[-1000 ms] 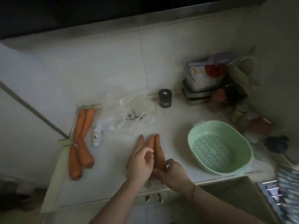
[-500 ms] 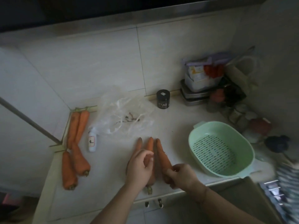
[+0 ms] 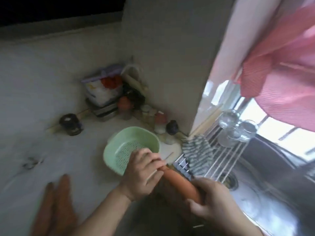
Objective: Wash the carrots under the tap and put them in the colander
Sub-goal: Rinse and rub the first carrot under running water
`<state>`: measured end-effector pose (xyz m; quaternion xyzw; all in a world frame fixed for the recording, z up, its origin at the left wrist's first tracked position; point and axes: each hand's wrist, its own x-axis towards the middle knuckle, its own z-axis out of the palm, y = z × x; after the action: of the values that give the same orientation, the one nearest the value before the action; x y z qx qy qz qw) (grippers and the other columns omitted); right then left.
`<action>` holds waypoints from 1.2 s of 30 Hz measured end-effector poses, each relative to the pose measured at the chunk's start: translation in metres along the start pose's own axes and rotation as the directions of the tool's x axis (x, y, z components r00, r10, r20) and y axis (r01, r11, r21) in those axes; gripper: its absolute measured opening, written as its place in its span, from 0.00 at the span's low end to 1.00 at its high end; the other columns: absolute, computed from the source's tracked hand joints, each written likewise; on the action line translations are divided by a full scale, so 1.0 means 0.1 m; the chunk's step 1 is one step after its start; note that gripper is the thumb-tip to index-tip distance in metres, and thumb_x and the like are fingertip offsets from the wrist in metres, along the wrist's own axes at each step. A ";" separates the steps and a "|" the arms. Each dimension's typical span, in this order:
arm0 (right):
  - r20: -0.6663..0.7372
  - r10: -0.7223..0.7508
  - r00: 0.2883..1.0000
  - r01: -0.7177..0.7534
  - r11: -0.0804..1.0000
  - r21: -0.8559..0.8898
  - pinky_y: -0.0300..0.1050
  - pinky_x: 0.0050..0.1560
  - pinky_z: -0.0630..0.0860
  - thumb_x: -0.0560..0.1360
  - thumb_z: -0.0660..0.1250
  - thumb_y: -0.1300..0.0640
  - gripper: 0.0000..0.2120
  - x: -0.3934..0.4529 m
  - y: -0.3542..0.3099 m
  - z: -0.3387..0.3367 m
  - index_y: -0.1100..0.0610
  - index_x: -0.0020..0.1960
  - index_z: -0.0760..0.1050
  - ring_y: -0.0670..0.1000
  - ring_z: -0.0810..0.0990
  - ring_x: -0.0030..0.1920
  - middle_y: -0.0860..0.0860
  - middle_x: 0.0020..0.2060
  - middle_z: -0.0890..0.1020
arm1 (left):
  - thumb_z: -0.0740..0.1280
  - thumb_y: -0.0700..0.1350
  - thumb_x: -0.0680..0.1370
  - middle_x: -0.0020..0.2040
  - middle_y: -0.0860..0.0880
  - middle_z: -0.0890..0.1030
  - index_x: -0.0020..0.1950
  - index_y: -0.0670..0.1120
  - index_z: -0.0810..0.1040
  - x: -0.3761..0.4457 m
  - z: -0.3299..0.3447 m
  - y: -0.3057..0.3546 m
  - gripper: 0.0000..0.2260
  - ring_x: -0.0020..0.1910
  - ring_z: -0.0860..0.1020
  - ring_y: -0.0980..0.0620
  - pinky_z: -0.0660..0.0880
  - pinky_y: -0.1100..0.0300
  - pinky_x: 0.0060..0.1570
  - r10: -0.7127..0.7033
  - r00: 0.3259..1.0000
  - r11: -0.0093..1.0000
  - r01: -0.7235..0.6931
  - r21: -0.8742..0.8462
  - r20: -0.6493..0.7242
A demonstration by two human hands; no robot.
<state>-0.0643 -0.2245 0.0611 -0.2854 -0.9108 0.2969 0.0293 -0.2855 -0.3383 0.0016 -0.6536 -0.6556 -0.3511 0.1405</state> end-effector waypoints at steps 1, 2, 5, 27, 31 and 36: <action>-0.034 0.043 0.998 -0.043 0.999 -0.014 0.24 0.41 0.66 0.58 0.65 0.36 0.25 -0.12 0.17 -0.10 0.42 0.53 0.80 0.36 0.75 0.42 0.34 0.38 0.76 | 0.64 0.49 0.79 0.52 0.50 0.82 0.52 0.48 0.84 0.13 0.19 0.10 0.11 0.51 0.76 0.43 0.70 0.46 0.55 0.050 0.999 0.998 -0.050 -0.043 0.004; -0.063 0.088 0.994 -0.090 0.995 -0.034 0.23 0.41 0.65 0.58 0.65 0.36 0.24 -0.25 0.33 -0.19 0.42 0.52 0.80 0.36 0.75 0.42 0.34 0.38 0.76 | 0.66 0.49 0.79 0.52 0.51 0.82 0.52 0.48 0.85 0.24 0.38 0.21 0.09 0.51 0.76 0.43 0.70 0.46 0.55 0.097 0.995 0.992 -0.096 -0.082 0.001; -0.164 0.215 0.963 -0.232 0.968 -0.098 0.28 0.38 0.71 0.57 0.65 0.37 0.24 -0.64 0.77 -0.44 0.42 0.50 0.80 0.41 0.79 0.40 0.38 0.40 0.79 | 0.70 0.46 0.76 0.50 0.51 0.82 0.49 0.49 0.85 0.57 0.91 0.60 0.06 0.50 0.75 0.45 0.68 0.51 0.54 0.228 0.974 0.961 -0.225 -0.163 -0.002; -0.204 0.629 0.750 -0.558 0.768 0.316 0.29 0.40 0.70 0.56 0.67 0.39 0.12 -1.64 2.44 -1.12 0.33 0.41 0.78 0.39 0.79 0.41 0.39 0.37 0.80 | 0.62 0.41 0.77 0.35 0.48 0.82 0.37 0.44 0.81 1.80 3.11 1.73 0.11 0.41 0.81 0.46 0.78 0.50 0.47 -0.547 0.451 0.321 0.891 -0.321 0.705; -0.197 0.674 0.712 -0.555 0.712 0.429 0.27 0.43 0.72 0.56 0.77 0.48 0.22 -1.60 2.45 -1.10 0.23 0.39 0.74 0.36 0.80 0.43 0.34 0.37 0.82 | 0.65 0.42 0.78 0.33 0.50 0.82 0.38 0.45 0.80 1.77 3.10 1.46 0.10 0.37 0.81 0.51 0.77 0.54 0.44 -0.511 0.510 0.405 0.853 -0.330 0.692; -0.174 0.736 0.654 -0.584 0.637 0.504 0.29 0.41 0.73 0.64 0.78 0.61 0.18 -1.43 2.56 -0.99 0.37 0.37 0.81 0.36 0.80 0.40 0.37 0.32 0.83 | 0.70 0.40 0.76 0.36 0.53 0.81 0.38 0.51 0.80 1.51 2.90 0.97 0.09 0.37 0.78 0.57 0.71 0.66 0.37 -0.480 0.678 0.718 0.668 -0.195 0.557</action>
<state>0.2060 -0.0799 0.0162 -0.6410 -0.6336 0.4091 0.1427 -0.1291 -0.0465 -0.0818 -0.4869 -0.7616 -0.3294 -0.2727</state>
